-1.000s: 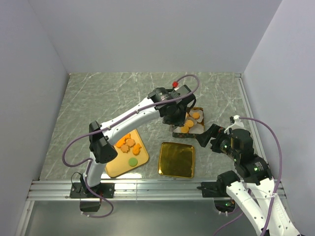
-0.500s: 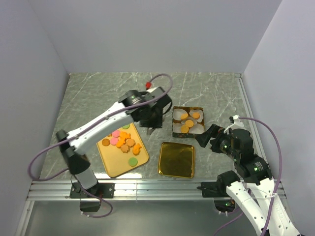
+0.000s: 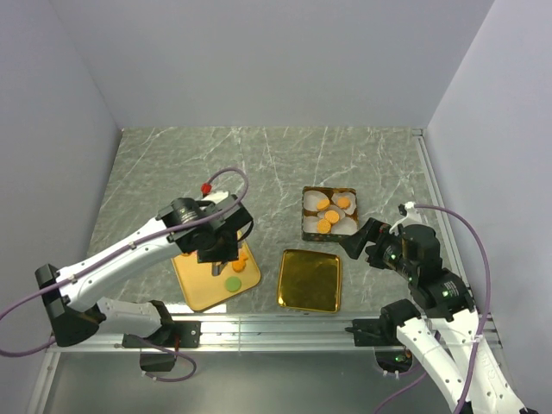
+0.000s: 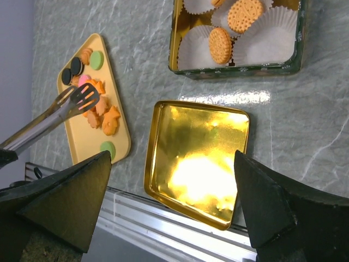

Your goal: Pack the cookies

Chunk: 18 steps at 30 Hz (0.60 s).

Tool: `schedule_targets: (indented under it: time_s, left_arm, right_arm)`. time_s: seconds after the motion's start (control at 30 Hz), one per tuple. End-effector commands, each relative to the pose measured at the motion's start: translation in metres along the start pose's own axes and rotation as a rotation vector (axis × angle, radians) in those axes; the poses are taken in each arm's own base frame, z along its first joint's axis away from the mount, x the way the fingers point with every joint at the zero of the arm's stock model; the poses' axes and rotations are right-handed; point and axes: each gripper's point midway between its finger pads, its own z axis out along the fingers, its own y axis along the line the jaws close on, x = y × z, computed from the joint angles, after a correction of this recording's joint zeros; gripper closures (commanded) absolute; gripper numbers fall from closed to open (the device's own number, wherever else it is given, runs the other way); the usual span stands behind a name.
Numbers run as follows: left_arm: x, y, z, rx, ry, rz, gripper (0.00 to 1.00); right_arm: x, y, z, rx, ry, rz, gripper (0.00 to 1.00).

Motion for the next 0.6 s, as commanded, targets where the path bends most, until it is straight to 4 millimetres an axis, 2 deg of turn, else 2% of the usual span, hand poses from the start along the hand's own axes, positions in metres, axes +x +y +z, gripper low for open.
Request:
schedule_targets:
  time_s: [0.0, 0.27, 0.57]
  left_arm:
    - [0.012, 0.016, -0.001, -0.008, 0.006, -0.066, 0.50]
    - [0.027, 0.032, -0.004, 0.023, 0.021, -0.114, 0.50]
    - [0.045, 0.047, 0.005, 0.011, 0.052, -0.122, 0.50]
  right_arm:
    - [-0.003, 0.006, 0.004, -0.030, -0.012, -0.004, 0.00]
    - [0.000, 0.006, 0.005, -0.037, -0.002, 0.006, 0.00]
    - [0.002, 0.006, 0.004, -0.039, 0.006, 0.009, 0.00]
